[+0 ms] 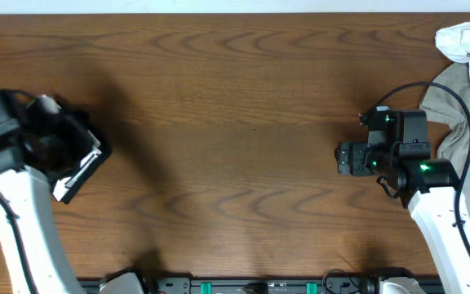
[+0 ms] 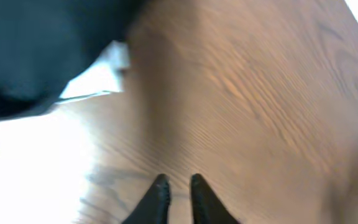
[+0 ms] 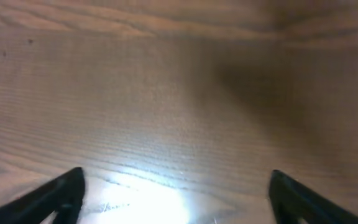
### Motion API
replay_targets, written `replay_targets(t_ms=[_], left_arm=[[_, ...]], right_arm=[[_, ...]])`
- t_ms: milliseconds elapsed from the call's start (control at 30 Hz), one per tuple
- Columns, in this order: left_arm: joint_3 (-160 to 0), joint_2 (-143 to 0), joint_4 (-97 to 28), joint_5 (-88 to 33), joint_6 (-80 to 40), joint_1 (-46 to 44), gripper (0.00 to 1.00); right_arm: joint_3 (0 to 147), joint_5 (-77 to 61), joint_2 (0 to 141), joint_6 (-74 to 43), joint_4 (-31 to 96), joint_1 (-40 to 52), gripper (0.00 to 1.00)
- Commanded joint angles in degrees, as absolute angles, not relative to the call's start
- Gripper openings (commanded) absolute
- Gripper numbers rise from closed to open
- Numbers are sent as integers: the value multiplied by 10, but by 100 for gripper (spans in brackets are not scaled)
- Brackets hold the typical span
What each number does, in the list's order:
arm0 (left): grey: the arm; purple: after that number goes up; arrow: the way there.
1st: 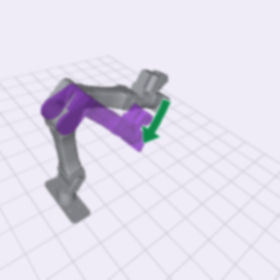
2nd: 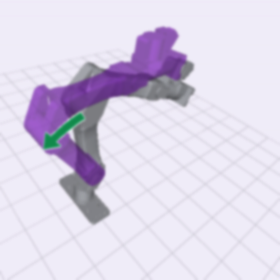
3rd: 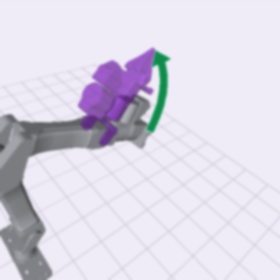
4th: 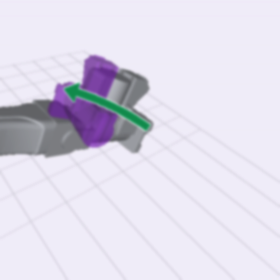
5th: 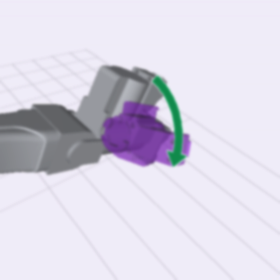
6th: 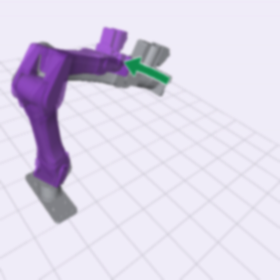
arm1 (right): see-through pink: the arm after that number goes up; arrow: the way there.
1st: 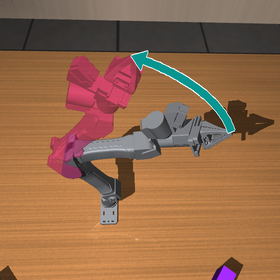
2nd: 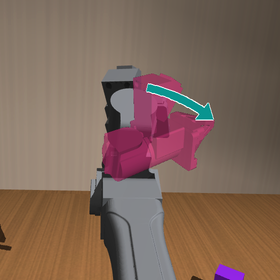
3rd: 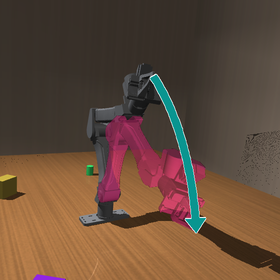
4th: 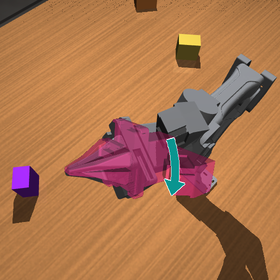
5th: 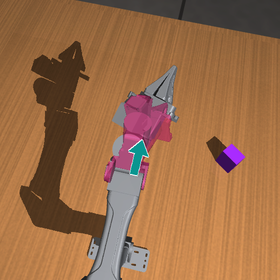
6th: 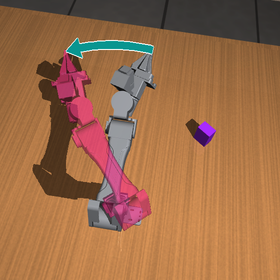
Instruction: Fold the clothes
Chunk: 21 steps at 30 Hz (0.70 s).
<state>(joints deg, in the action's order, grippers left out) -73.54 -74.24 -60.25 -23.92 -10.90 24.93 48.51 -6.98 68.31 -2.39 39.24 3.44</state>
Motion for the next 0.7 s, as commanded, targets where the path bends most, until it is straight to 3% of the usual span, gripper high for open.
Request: replay_targets(t_ms=[0, 133, 267, 667], left_arm=[[-738, -721, -609, -244, -48, 183, 25], [-738, -710, -612, -202, -11, 99, 42], [-738, -715, -602, -130, -11, 32, 100], [-736, -734, -690, -89, 10, -3, 98]], right_arm=[[491, -117, 686, -16, 375, 30, 99], [491, -150, 686, -16, 317, 30, 99], [509, -106, 686, -39, 279, 29, 99], [584, -46, 653, -97, 453, 17, 99]])
